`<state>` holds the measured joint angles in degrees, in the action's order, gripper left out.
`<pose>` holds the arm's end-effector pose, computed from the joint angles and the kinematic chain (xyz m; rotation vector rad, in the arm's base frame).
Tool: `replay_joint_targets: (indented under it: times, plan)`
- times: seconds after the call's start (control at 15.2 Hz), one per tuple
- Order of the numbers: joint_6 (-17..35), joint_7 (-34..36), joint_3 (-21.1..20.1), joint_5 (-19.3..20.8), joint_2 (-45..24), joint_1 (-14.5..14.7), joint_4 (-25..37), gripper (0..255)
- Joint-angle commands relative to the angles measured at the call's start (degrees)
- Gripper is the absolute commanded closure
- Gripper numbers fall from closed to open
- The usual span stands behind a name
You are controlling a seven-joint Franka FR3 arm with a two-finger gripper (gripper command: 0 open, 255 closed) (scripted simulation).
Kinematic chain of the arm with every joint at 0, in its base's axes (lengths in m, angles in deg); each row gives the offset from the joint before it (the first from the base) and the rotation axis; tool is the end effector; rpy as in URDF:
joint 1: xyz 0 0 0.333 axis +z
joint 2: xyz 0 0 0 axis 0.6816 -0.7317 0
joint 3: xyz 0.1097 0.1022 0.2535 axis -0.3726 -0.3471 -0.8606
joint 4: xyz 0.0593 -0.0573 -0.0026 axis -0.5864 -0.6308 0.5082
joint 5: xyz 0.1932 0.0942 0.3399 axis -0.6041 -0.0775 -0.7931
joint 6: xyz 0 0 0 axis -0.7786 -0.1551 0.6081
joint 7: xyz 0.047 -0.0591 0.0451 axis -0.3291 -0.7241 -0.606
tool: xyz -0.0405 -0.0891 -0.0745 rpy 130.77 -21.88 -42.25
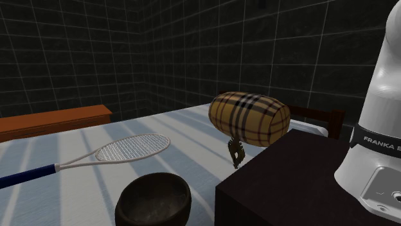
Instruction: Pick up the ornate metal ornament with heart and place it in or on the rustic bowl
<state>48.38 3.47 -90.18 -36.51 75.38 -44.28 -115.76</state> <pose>0.3330 0.0306 0.5454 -3.0667 -0.2655 0.0169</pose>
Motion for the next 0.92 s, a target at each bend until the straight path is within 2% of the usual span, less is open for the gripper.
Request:
replay_joint_targets:
  times: [0.0, 0.46, 0.86]
  plan:
    - [0.0, 0.0, 0.0, 0.0, 0.0, 0.0, 0.0, 0]
    - [14.6, 2.0, -0.6, -1.4, 1.2, -1.4, -14.5, 0]
    - [29.2, 3.5, -1.4, -3.1, -2.1, -2.3, -24.5, 0]
